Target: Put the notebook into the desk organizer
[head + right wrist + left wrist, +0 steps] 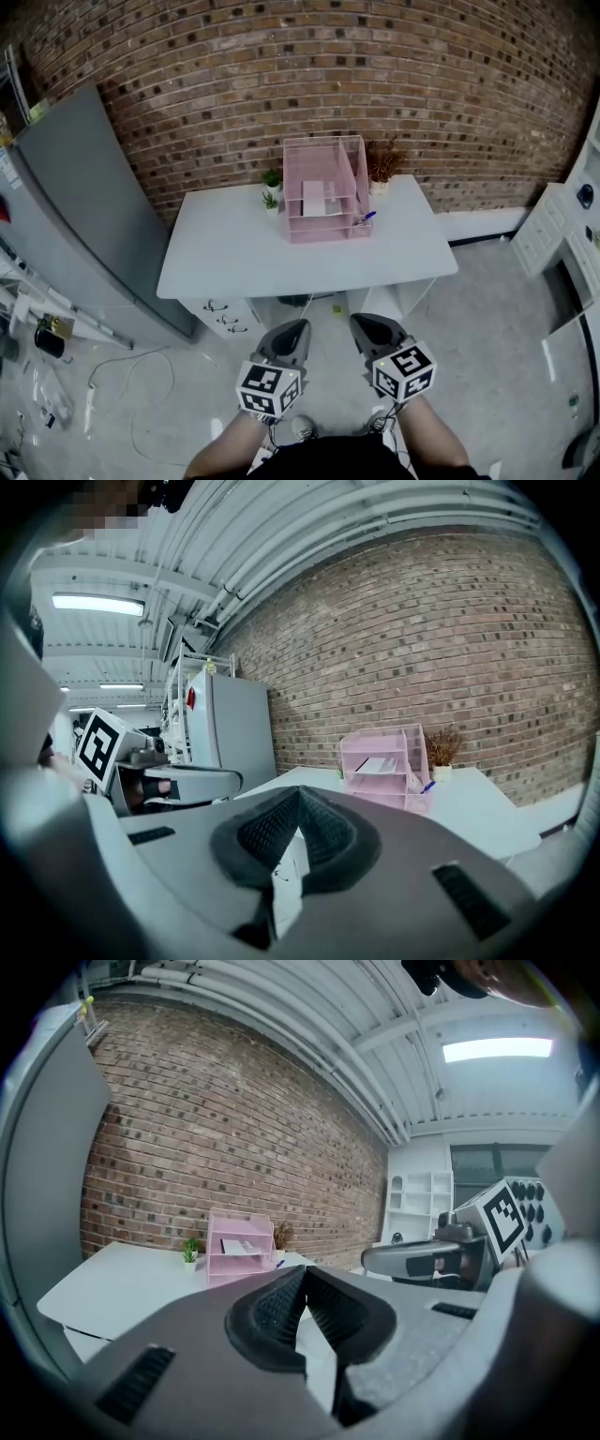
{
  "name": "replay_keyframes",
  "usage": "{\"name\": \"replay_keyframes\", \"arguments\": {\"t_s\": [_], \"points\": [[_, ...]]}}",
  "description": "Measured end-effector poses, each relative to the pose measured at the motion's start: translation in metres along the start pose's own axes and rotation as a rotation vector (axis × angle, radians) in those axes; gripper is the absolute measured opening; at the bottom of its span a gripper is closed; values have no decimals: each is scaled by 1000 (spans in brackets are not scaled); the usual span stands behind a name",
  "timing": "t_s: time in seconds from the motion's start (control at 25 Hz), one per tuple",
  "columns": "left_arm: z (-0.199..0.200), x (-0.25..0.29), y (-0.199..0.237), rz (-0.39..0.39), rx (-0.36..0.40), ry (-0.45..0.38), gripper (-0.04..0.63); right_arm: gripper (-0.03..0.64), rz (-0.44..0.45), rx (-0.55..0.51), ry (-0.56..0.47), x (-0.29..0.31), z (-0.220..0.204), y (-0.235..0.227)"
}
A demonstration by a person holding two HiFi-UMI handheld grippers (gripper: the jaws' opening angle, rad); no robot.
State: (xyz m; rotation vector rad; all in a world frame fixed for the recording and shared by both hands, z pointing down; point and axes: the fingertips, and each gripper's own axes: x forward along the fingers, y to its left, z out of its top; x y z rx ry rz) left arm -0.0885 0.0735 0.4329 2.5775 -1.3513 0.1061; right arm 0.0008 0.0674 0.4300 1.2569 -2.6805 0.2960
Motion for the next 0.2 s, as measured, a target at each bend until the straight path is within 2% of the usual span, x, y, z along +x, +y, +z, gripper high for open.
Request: {"name": "replay_keyframes", "arguments": {"t_s": [0.2], "points": [[1, -6, 6, -3, 3, -6, 6, 3, -2, -3, 5, 4, 0, 8]]}}
